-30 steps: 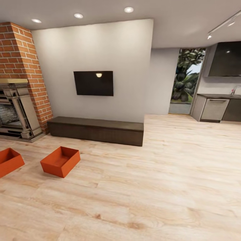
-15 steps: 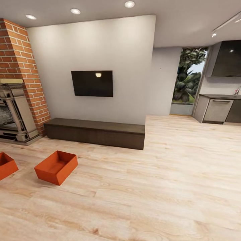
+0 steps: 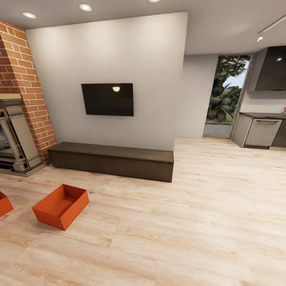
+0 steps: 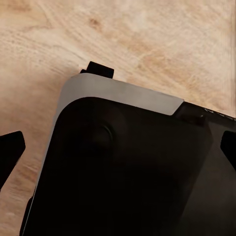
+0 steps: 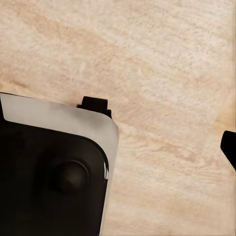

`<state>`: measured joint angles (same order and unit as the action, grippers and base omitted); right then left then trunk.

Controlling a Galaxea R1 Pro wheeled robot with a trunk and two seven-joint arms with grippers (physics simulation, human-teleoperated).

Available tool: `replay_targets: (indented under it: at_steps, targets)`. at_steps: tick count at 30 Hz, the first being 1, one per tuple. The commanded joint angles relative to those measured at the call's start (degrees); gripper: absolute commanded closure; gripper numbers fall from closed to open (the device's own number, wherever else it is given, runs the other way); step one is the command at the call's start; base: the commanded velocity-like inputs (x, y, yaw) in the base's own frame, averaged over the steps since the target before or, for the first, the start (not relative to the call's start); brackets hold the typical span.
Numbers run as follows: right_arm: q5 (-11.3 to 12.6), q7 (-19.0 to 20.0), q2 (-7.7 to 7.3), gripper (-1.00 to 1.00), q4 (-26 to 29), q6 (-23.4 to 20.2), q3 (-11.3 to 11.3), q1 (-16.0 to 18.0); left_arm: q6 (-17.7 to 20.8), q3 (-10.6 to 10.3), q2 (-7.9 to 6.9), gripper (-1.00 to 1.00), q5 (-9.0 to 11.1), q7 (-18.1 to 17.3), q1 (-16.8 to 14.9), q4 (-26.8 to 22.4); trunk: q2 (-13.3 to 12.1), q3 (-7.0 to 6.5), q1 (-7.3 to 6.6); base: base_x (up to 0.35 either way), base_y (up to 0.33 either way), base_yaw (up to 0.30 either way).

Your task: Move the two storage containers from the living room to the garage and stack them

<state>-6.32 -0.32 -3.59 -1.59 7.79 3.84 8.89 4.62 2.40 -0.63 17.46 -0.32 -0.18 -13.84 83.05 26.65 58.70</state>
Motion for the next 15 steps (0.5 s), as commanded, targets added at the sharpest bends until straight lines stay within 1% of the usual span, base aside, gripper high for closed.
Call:
replay_targets:
  at_steps: [1, 15]
  targets:
    - [-0.23, -0.05, -0.01, -1.0, -0.17, 0.35, 0.33, 0.08, 0.39, 0.24, 0.01, -1.0, 0.21, -0.03, 0.0, -0.13, 0.03, 0.06, 0.03, 0.326, 0.0, 0.0]
    - [-0.11, -0.03, -0.04, -1.0, -0.17, 0.24, 0.19, 0.08, 0.47, 0.24, 0.0, -1.0, 0.21, -0.03, 0.0, -0.13, 0.03, 0.06, 0.03, 0.326, 0.0, 0.0]
